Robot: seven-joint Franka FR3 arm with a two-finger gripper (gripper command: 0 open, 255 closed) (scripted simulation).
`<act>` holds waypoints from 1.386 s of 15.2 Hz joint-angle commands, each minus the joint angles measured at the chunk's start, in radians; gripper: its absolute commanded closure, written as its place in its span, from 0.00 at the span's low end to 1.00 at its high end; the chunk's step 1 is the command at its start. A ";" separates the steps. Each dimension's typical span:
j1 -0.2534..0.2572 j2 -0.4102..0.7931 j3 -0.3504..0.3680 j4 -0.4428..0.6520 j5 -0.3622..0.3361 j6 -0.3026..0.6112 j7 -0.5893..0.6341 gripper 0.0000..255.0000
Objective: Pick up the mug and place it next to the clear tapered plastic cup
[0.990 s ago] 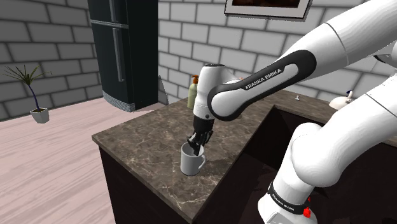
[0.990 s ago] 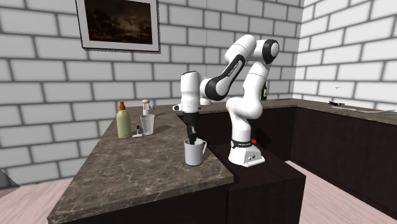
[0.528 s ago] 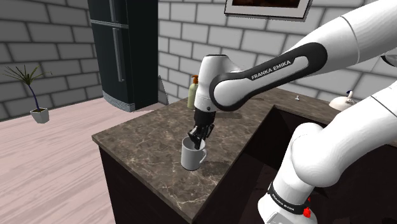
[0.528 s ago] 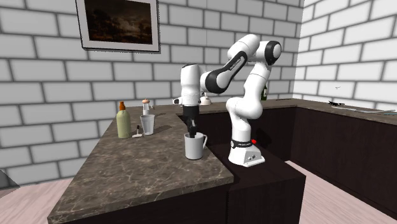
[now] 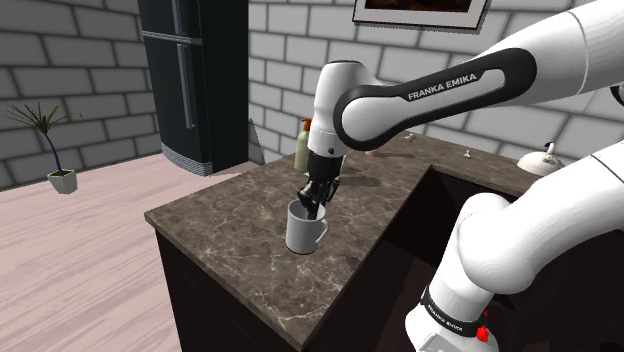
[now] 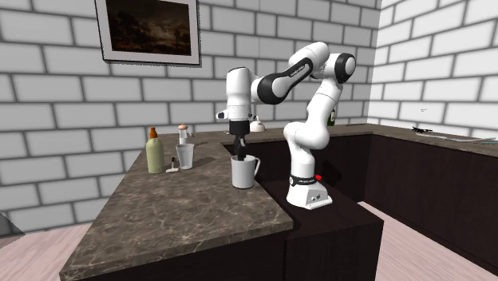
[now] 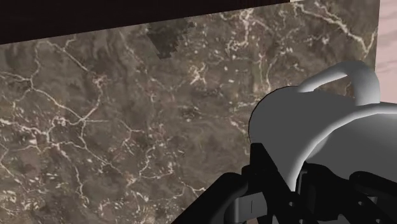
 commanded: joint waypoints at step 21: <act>-0.010 -0.054 -0.025 0.261 -0.028 -0.315 0.022 1.00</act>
